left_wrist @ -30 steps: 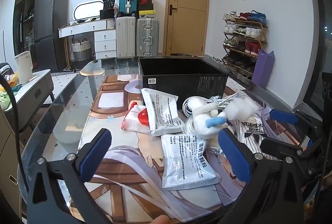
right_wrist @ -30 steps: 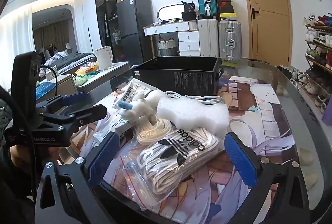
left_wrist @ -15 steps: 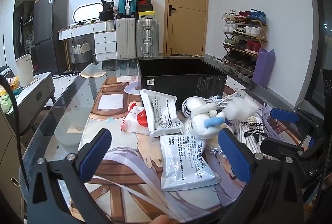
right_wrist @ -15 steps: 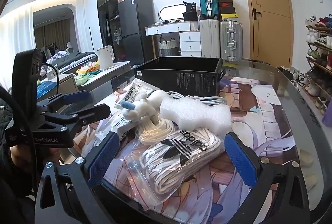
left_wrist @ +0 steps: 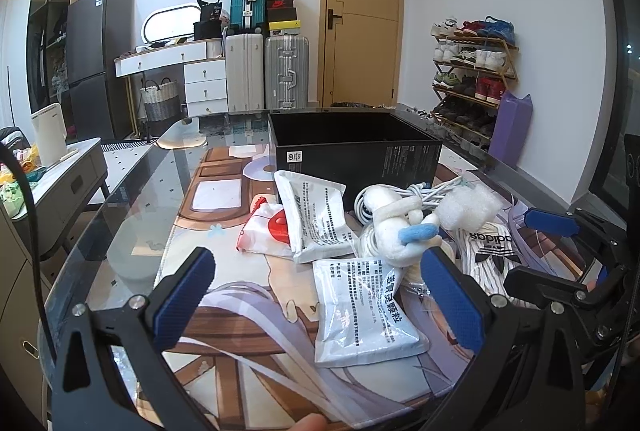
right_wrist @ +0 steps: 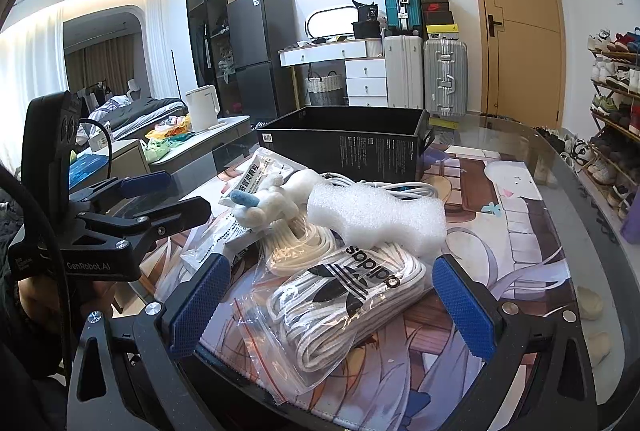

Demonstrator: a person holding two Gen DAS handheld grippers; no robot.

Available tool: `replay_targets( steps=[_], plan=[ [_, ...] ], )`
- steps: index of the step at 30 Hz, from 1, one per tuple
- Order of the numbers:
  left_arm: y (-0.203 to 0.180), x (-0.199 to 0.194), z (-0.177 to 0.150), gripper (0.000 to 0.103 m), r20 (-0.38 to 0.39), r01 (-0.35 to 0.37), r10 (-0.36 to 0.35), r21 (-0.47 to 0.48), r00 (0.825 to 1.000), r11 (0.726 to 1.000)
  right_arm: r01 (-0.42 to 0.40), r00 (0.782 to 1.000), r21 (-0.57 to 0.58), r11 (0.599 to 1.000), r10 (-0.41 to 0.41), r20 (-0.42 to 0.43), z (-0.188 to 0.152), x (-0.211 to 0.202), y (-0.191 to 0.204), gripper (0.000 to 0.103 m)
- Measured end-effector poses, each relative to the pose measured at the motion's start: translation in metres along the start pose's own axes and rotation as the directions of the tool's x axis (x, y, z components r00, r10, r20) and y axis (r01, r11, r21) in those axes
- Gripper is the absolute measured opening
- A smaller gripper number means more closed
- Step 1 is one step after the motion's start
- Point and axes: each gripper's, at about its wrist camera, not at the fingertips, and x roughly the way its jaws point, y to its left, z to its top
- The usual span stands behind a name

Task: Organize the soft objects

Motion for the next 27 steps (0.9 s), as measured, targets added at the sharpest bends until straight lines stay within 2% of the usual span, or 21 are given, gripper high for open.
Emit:
replay_targets(
  steps=[27],
  plan=[
    [0.0014,0.0032,-0.0022,0.103,-0.003,-0.002,0.002,0.002,1.0,1.0,0.001,1.0,0.001,1.0,-0.001,-0.008,-0.0025,0.0007,0.0013,0.103]
  ],
)
